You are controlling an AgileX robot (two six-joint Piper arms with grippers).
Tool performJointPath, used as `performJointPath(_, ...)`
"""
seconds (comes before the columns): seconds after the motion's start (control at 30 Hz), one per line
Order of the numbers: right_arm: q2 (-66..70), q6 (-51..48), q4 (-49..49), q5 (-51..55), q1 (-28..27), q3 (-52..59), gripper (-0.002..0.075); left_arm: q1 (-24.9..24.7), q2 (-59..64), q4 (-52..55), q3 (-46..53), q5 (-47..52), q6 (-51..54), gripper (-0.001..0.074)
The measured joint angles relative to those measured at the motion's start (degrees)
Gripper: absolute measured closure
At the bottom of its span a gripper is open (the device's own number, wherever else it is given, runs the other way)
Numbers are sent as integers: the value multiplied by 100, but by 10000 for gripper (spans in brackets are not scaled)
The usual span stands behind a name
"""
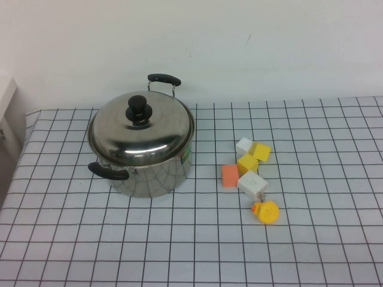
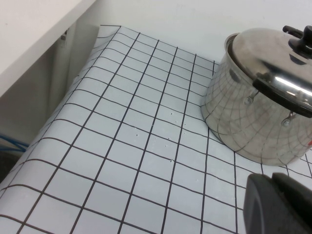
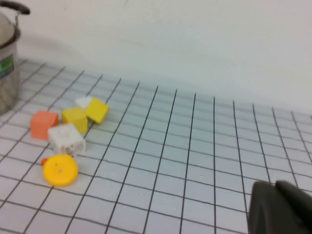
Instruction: Cover the pot
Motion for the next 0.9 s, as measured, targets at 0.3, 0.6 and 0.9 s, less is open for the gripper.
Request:
performJointPath(0.3, -256, 46, -32, 858, -206, 3, 728, 0, 0, 0, 0, 0, 0, 738)
performJointPath(0.6, -256, 159, -143, 979, -551, -19, 728, 0, 0, 0, 0, 0, 0, 738)
performJointPath(0.9, -256, 166, -164, 1016, -629, -21, 728, 0, 0, 0, 0, 0, -22, 738)
